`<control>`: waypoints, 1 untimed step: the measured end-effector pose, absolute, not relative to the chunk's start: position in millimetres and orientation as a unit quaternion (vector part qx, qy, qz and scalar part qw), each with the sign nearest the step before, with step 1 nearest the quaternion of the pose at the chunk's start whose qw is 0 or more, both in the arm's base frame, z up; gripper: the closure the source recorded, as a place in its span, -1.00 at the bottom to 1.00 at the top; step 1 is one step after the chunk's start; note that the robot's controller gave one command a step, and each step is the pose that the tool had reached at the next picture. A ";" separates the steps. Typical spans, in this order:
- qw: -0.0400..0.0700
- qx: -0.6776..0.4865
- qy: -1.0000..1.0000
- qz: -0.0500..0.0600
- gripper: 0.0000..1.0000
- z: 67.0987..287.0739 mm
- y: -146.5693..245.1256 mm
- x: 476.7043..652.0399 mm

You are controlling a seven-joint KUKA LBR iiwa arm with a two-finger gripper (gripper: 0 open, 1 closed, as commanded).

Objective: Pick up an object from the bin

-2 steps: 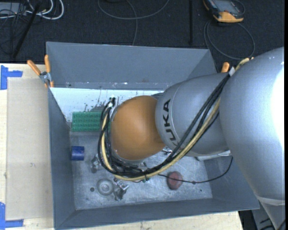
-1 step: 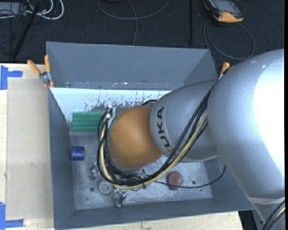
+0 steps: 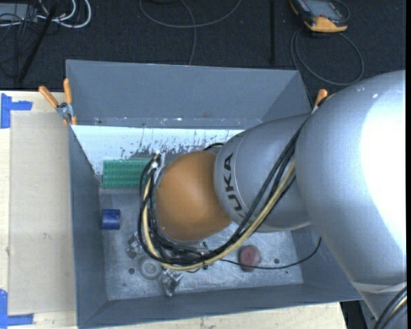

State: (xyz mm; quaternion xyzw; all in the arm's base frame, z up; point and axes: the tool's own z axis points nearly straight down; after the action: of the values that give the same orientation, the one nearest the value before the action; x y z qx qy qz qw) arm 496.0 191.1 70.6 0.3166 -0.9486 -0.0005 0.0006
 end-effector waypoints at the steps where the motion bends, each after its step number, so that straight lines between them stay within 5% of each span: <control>1: 0.001 0.316 -0.949 0.000 1.00 72.5 191.2 496.5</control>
Offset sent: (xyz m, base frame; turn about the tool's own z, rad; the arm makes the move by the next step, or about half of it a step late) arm 0.0000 0.0000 0.0000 0.0000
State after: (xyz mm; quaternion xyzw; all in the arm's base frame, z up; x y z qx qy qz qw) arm 496.5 191.2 72.5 0.3162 -0.9487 -0.0002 0.0012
